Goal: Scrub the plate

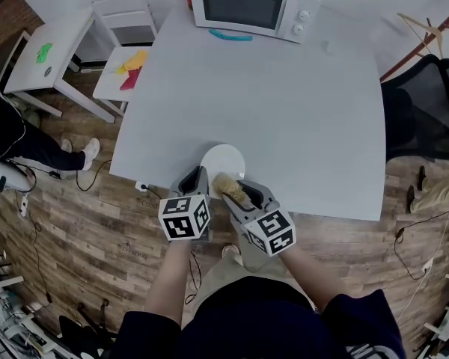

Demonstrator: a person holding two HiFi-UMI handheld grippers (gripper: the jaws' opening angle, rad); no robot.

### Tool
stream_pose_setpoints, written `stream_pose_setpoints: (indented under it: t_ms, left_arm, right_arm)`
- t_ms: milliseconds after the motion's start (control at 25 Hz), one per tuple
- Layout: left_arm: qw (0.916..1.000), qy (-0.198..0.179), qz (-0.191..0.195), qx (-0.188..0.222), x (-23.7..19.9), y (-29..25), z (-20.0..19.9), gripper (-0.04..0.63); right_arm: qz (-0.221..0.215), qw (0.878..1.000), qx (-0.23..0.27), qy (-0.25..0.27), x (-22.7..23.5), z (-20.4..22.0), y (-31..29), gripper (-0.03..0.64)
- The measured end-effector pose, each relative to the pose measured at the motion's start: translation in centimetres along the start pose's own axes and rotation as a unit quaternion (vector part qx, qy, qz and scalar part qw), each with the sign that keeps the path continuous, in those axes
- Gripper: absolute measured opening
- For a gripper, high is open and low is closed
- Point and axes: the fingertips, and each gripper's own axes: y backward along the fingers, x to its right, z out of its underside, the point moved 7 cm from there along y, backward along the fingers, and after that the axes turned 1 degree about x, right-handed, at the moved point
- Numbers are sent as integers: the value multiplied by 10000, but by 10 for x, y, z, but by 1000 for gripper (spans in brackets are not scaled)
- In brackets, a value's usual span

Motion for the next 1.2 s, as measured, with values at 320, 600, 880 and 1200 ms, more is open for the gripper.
stream_pose_setpoints:
  t_ms: [320, 600, 880, 1200]
  left_arm:
    - [9999, -85, 95, 20, 4, 4, 0, 35]
    - [9997, -152, 181, 34, 8, 5, -1, 35]
    - [9998, -143, 126, 3, 6, 6, 0, 35]
    - [10000, -91, 24, 18, 6, 6, 0, 34]
  right_arm:
    - [464, 9986, -230, 146, 40, 6, 5, 181]
    - [621, 9975, -119, 330, 64, -22, -13, 181]
    - [344, 9986, 281, 278, 46, -53, -29, 181]
    - [-252, 9991, 265, 209, 10, -42, -19, 181]
